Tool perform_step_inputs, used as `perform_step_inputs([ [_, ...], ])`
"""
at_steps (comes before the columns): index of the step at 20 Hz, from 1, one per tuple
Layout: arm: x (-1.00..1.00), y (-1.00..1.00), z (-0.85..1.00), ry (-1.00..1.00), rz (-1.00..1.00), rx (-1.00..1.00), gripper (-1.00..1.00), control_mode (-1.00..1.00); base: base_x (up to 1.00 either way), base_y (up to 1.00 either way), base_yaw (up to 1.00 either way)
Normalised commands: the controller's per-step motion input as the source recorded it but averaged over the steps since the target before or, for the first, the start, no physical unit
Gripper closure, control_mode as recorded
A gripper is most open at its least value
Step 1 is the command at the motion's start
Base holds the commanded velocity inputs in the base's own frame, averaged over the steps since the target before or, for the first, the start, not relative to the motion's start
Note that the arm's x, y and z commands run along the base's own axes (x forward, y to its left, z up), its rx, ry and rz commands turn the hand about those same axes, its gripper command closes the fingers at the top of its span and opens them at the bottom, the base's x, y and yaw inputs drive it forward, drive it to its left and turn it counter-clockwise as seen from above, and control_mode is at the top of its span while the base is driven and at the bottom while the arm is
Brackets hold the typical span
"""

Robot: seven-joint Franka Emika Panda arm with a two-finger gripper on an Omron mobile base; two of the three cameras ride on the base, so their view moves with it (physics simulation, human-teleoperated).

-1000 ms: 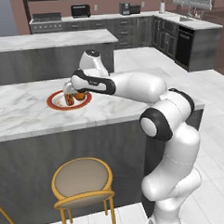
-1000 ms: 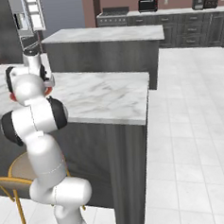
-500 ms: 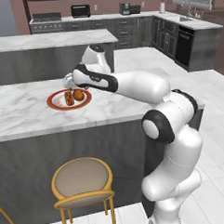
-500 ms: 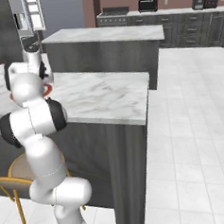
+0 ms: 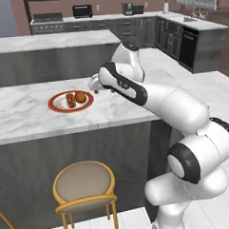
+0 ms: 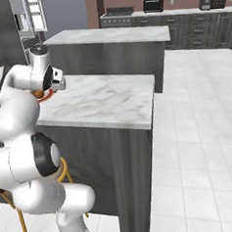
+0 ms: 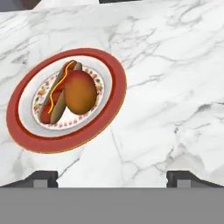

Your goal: Pick up the peach and mango from the fridge and place one fruit on each plate on the dining counter.

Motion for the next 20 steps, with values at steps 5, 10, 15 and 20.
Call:
perform_step_inputs([
  [5,-1.0,-1.0,-0.01,0.0,-0.2,0.0,-1.0,-1.0,0.0,0.0,0.0],
  [10,-1.0,-1.0,-0.28,-0.03,-0.16,-0.01,-1.0,-1.0,0.0,0.0,0.0],
  [15,-1.0,-1.0,-0.65,-0.1,-0.13,-0.08,-1.0,-1.0,0.0,0.0,0.0],
  [20,-1.0,-1.0,-0.98,-0.14,-0.07,-0.12,-1.0,-1.0,0.0,0.0,0.0],
])
